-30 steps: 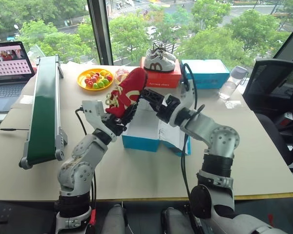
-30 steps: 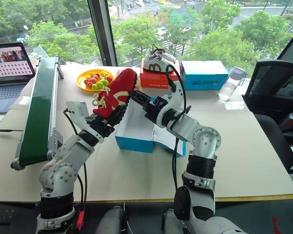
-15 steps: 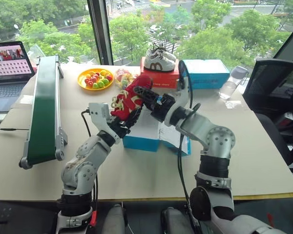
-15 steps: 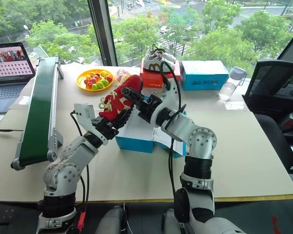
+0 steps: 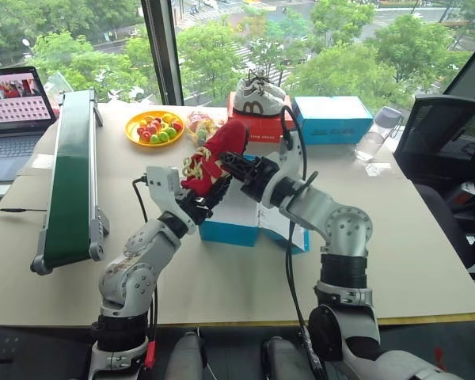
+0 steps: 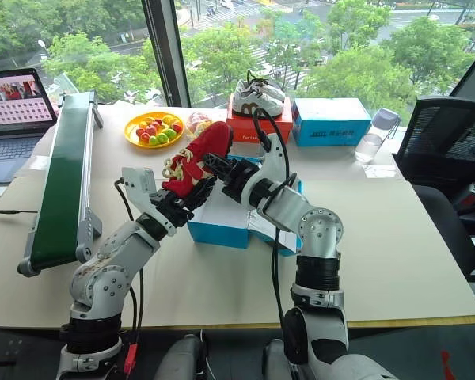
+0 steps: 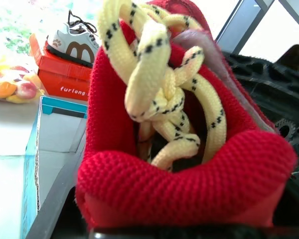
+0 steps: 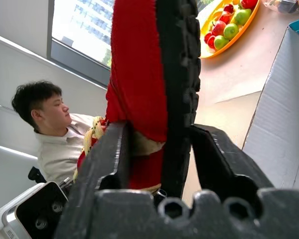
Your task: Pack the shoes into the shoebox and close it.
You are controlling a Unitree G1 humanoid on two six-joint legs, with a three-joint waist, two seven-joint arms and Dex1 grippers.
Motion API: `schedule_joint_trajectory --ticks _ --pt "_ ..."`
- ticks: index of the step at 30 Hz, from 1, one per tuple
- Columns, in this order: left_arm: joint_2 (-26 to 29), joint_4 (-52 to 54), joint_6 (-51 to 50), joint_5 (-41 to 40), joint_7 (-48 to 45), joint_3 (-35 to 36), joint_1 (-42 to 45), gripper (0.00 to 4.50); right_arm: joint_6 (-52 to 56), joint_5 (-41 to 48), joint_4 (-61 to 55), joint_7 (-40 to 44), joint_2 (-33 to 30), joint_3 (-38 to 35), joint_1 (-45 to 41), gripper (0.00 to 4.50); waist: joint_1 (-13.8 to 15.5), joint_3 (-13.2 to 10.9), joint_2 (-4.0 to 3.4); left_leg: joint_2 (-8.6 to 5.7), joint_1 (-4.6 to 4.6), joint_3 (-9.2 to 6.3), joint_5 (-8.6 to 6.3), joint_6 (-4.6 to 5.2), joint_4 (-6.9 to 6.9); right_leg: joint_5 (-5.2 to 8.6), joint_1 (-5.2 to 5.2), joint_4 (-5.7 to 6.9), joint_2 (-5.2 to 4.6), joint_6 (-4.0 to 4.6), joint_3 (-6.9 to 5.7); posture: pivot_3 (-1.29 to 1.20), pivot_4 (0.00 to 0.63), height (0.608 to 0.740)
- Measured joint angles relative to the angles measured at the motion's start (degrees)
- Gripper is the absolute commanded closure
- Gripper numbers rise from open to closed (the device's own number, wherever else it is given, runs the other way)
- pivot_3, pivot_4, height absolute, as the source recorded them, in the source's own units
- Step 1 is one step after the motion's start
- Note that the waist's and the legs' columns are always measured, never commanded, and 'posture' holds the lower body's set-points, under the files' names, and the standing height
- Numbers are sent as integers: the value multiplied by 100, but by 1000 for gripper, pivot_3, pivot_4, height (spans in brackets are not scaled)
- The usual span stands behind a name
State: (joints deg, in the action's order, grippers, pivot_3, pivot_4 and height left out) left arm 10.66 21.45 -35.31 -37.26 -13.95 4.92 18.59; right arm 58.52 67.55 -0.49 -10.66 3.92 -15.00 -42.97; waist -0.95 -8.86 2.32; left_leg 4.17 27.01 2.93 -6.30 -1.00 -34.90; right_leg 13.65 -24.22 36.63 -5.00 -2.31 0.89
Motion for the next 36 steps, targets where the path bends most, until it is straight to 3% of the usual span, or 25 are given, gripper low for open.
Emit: schedule_joint_trajectory --ticks 2,7,9,10,12,15,22,26,36 --pt "41 24 14 108 -8 -47 0 1703 0 -1 0 -12 -5 13 0 4091 -1 0 0 0 0 0 0 0 0 0 0 0 0 0 0 0 150 740" --pt "69 24 37 242 -24 -98 1 1703 0 -1 0 -76 -9 29 0 4123 -1 0 0 0 1 0 0 0 3 0 -1 -3 0 0 0 0 150 740" --pt "67 24 54 289 -29 -115 -1 881 -5 -1 0 -94 -1 28 0 4124 0 0 0 0 2 0 0 0 3 0 -1 -4 0 0 0 0 150 740" --pt "67 24 65 311 -34 -121 -4 806 -13 0 0 -99 2 27 0 4124 -1 0 0 0 2 0 0 0 4 0 -2 -5 0 0 0 0 150 740" --pt "135 20 114 439 -72 -198 -67 55 -116 29 -3 -151 47 10 -46 4124 -1 0 -1 0 3 0 0 0 5 0 -3 -5 0 0 0 0 150 740" --pt "320 14 137 652 -167 -351 -95 55 -242 27 -2 -346 34 -87 -215 4124 -1 -1 -1 0 4 0 0 0 5 0 -4 -5 0 0 -1 0 150 740" --pt "1599 -5 563 1305 -984 -346 -419 55 -29 -468 508 -900 -369 83 -454 4124 -28 -6 -10 5 9 6 -1 -1 20 3 -14 -21 -2 7 -1 0 150 740" --pt "2005 -6 717 1512 -1233 -177 -557 55 267 -914 860 -936 -575 271 -382 4124 -18 -8 -13 9 20 6 -1 -1 19 1 -16 -40 0 6 -5 0 150 740" --pt "1828 182 766 1595 -1179 -129 -803 55 502 -2447 1601 -334 -1168 1084 -403 4124 -2 -9 -15 13 24 9 -1 -1 16 -4 -15 -48 3 2 -6 0 150 740"
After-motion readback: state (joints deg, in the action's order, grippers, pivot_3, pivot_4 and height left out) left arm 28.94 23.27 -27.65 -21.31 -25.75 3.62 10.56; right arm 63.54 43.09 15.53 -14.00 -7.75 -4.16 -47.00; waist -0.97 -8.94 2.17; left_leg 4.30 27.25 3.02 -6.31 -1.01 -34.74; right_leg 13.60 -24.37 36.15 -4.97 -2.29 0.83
